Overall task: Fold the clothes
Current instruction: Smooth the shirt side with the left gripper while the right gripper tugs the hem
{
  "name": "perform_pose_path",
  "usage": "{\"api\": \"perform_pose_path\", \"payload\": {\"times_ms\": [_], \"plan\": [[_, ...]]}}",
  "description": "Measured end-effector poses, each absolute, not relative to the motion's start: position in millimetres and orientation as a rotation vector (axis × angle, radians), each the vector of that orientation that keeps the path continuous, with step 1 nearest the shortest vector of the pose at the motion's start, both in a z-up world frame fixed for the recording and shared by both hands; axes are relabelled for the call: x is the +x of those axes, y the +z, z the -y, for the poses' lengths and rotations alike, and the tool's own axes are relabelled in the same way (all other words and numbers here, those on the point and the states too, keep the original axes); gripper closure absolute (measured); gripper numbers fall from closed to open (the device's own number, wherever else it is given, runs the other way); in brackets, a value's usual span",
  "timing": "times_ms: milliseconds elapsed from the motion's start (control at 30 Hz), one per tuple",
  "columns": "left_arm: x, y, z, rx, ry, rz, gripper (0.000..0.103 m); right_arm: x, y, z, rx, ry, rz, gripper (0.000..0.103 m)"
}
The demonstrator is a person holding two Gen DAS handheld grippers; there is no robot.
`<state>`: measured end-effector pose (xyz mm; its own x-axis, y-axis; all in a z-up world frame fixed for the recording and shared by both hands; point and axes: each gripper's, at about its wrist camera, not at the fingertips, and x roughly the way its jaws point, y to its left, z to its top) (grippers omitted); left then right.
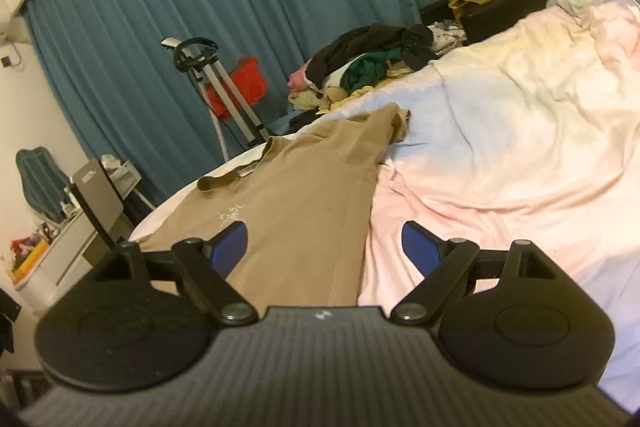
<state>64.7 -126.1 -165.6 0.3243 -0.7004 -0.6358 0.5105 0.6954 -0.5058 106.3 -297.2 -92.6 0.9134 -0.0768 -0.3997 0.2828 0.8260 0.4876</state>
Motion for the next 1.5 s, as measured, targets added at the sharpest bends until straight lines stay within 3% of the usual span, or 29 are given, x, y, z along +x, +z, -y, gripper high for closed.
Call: {"api": "perform_pose_path", "payload": {"times_ms": [100,200,433,667,767,833,933,1000,1167,1500], "plan": [[62.3,-180.1,143.9,-0.194,-0.793,-1.009,0.054,102.2,-93.9,302.1,0.591,-0.200,-0.366,0.018],[55.7,-176.8,155.5,-0.122,-0.744,-0.965,0.096,97.0,-94.2,307.6,0.607,-0.204,-0.352,0.017],[20.9,-150.1,185.0,-0.155,-0.833,-0.866,0.100,85.2,-88.1,320.0,0.629,-0.197,-0.290,0.017],[7.5,-176.0,226.0,-0.084,-0.917,-0.907,0.099,73.4,-82.1,332.4,0.651,-0.190,-0.228,0.016],[8.7,-182.4,221.8,-0.118,-0.945,-0.938,0.081,69.1,-80.0,336.9,0.661,-0.183,-0.204,0.016],[13.0,-174.3,209.6,-0.137,-0.933,-0.965,0.056,70.0,-81.0,336.4,0.672,-0.164,-0.201,0.016],[20.5,-150.6,182.0,-0.098,-0.850,-0.912,0.028,81.9,-86.0,336.7,0.711,-0.147,-0.222,0.015],[25.7,-133.5,162.5,-0.062,-0.786,-0.860,0.020,103.0,-90.1,339.9,0.758,-0.110,-0.249,0.015],[39.3,-93.5,113.9,0.016,-0.620,-0.727,0.010,180.0,-106.5,357.2,0.837,-0.054,-0.292,0.016],[121.6,-131.1,57.4,-0.142,-0.395,-0.638,0.010,360.3,-186.9,405.3,0.816,-0.188,-0.386,0.021]]}}
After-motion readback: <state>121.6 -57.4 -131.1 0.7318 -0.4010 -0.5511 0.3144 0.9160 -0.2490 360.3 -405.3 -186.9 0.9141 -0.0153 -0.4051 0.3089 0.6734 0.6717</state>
